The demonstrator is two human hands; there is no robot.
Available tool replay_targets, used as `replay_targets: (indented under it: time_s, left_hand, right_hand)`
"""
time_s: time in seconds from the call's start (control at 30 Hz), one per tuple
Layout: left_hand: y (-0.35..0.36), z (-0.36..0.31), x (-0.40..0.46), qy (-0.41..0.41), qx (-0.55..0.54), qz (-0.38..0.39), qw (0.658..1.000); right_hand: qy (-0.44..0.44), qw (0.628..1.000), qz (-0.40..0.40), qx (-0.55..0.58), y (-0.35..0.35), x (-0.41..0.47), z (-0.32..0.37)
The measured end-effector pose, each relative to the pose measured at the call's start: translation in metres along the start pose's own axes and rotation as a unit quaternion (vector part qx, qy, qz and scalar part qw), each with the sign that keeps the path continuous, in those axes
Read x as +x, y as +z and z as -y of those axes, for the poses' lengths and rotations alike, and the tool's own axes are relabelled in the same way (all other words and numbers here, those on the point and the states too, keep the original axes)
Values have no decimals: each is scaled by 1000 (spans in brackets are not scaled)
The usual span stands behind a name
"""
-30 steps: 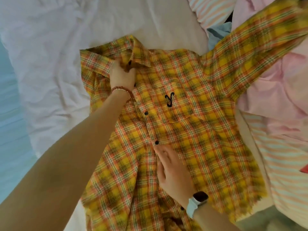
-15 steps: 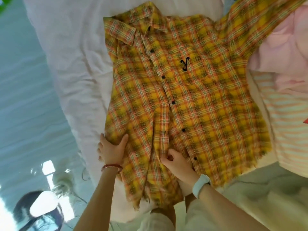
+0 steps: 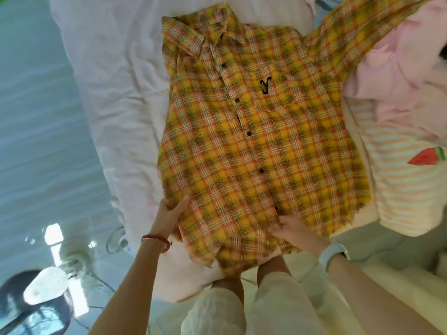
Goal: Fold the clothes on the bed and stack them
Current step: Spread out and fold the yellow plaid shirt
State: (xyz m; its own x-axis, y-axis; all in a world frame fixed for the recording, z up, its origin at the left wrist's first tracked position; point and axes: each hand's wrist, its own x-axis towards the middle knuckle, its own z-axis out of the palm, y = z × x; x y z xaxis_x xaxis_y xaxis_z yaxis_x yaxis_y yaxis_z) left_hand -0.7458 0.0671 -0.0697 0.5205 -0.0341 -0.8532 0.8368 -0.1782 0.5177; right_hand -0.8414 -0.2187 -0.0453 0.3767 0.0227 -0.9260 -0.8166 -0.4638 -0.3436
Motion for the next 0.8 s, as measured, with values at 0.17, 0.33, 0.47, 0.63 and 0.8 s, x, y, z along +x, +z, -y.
replay_targets:
  time_s: [0.17,0.33,0.47,0.63,0.8]
  left_hand:
    - [10,17,-20,-62,-147,65,985]
    - [8,5,-35,-139,-53,76,986]
    - [0,23,-28,-42,310,-153,938]
    - [14,50,-56,31,199,-297,933]
    - [27,99,-68,-26,169,-133,976]
  right_hand:
    - [-117,988,-62,79,7,-21,8]
    - [-62,996,-55,-36,-15,-33,0]
    - [12,981,-128,-147,-19,-18,-20]
    - [12,985,-161,-63,8,-11,-19]
    - [4,978,-166,-123,40,-5,-30]
